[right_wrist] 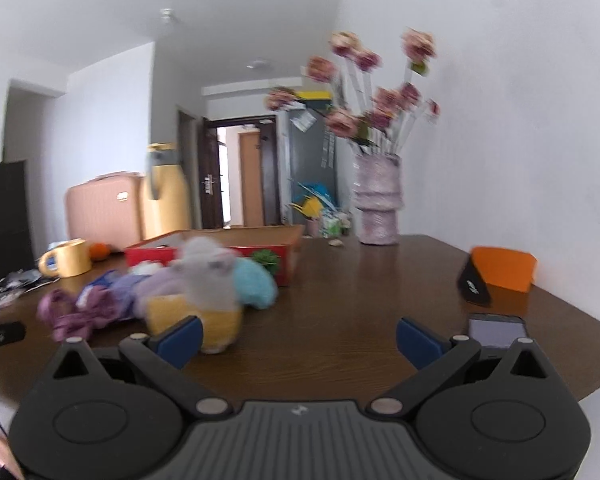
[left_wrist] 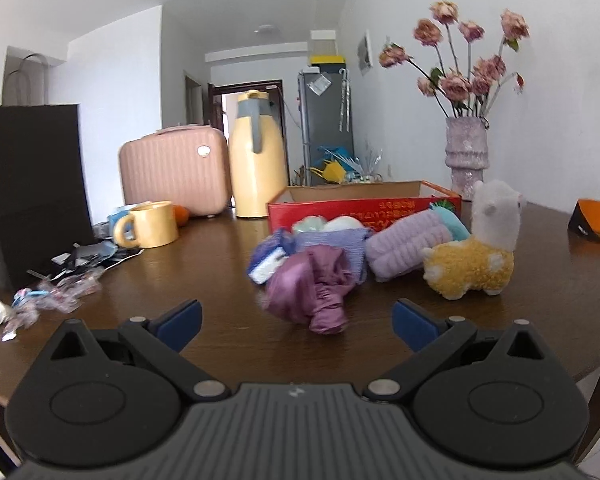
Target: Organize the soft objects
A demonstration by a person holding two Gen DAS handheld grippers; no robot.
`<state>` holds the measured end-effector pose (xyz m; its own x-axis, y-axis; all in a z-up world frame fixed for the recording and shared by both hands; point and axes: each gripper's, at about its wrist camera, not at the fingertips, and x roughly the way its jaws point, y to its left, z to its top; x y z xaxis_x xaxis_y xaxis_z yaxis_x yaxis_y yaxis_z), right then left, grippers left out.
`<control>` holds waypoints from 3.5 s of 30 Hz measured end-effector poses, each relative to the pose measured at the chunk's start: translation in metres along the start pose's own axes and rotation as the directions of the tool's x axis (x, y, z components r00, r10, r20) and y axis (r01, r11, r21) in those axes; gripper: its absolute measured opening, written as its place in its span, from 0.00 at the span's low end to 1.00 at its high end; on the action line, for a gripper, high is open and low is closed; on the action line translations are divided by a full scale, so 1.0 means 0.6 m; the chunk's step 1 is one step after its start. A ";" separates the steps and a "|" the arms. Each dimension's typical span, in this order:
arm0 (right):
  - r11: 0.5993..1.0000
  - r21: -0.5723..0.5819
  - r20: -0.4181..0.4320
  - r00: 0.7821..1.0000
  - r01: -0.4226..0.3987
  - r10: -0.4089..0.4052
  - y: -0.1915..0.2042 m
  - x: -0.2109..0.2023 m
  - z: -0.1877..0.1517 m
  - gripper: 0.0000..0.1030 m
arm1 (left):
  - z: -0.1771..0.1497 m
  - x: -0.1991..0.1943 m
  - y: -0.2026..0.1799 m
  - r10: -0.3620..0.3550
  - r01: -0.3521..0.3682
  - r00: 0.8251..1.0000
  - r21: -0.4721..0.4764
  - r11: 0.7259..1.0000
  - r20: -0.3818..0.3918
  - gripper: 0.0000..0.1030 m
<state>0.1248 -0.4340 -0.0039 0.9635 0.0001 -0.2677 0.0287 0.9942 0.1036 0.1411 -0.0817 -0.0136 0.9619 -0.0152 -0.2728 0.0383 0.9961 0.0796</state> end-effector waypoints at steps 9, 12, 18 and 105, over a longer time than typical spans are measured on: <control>0.998 -0.039 -0.020 0.998 0.055 -0.056 -0.114 0.073 0.034 1.00 | 0.009 0.060 -0.058 0.024 -0.024 0.999 0.010 1.000 -0.033 1.00; 0.997 -0.036 -0.011 0.997 0.075 -0.075 -0.155 0.099 0.056 1.00 | 0.013 0.069 -0.078 -0.014 0.013 0.999 -0.012 1.000 -0.050 1.00; 0.994 -0.007 -0.020 0.994 0.109 -0.109 -0.225 0.146 0.079 1.00 | 0.013 0.089 -0.112 -0.024 0.024 0.999 0.004 1.000 -0.047 1.00; 0.776 -0.013 -0.375 0.722 -0.631 0.581 0.425 0.404 0.054 0.23 | 0.024 0.172 0.170 -0.227 0.156 0.960 -0.356 0.921 -0.166 0.30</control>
<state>0.3741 -0.1838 -0.0109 0.6128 0.6183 -0.4922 -0.5890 0.7726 0.2372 0.2482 0.0173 -0.0197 0.8693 -0.2266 -0.4393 0.0894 0.9462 -0.3111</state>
